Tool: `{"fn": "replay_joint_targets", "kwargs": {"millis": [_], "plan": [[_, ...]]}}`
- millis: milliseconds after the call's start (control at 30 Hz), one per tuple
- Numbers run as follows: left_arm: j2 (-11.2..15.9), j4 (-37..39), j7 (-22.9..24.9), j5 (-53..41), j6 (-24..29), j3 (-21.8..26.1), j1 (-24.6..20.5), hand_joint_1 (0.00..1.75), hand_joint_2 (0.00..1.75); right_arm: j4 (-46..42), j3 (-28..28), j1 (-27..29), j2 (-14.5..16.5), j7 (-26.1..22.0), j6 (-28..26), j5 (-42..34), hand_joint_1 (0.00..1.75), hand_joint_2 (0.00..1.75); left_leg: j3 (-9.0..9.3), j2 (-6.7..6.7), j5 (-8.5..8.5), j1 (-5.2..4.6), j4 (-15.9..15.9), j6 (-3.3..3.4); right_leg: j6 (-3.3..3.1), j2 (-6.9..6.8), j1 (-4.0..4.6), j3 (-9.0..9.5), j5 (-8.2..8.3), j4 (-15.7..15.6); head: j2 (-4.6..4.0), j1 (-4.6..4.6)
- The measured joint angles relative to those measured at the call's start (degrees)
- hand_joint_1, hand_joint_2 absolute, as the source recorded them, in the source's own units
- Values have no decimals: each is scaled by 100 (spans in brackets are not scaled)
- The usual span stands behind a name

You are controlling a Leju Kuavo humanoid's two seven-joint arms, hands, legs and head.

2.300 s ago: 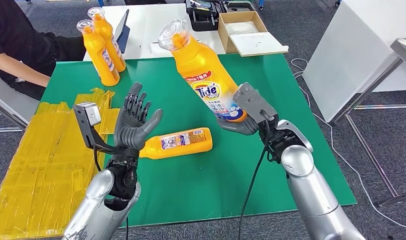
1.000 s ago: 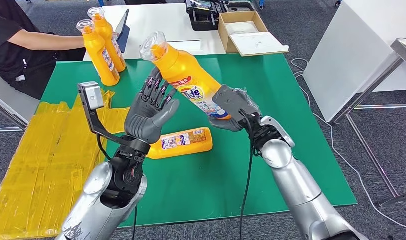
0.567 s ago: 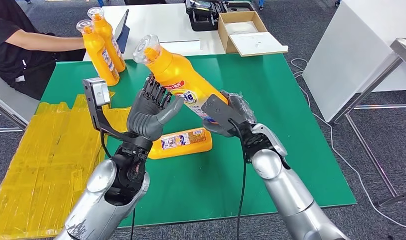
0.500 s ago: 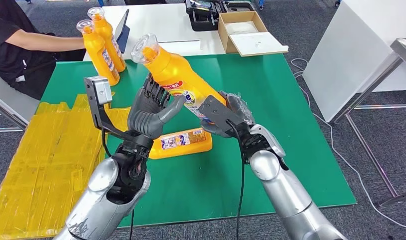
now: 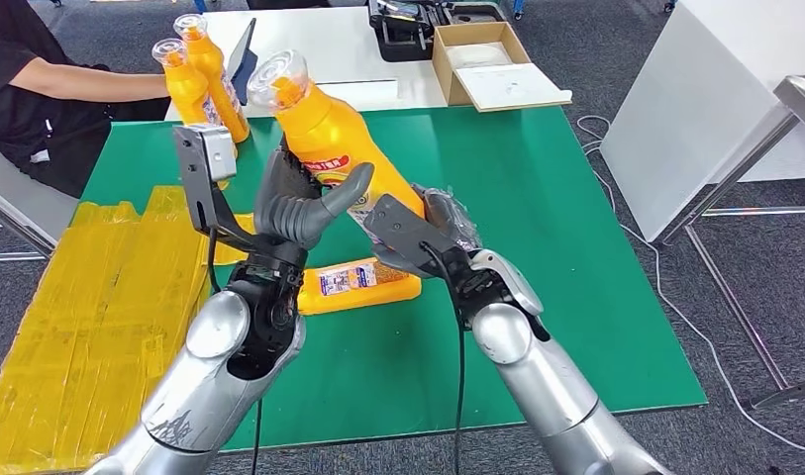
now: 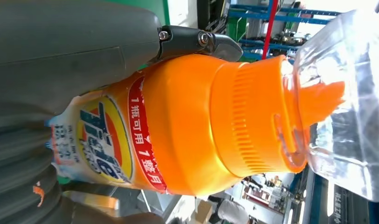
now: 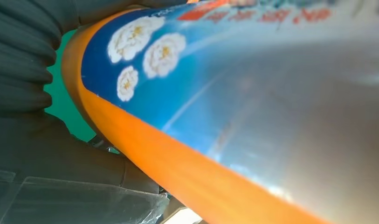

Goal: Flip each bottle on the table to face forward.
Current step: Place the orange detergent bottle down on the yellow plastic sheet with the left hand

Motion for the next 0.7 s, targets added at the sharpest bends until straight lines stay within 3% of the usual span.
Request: {"fn": "replay_joint_targets", "kwargs": {"millis": [300,433,567,700], "plan": [[-30,290,82,203,172,191,-267,5,175,238,357,-243,173,29,28,-171,175,175,-1,-1,1,1,0,-1,0,0,1,0,0,1,0,1],[-30,368,88,304,231,238,-344,115,175,373,461,-385,218,100,34,-288,175,175,-2,-1,1,1,0,-1,0,0,1,0,0,1,0,1],[-28,424,88,337,246,273,-390,175,175,514,531,-520,232,133,34,-358,175,175,-2,-3,1,1,0,0,0,-1,0,0,0,1,0,0],[-27,488,89,352,248,280,-428,175,175,631,580,-604,233,133,32,-420,175,175,-2,-2,1,0,0,0,0,0,0,0,0,1,0,1]]}}
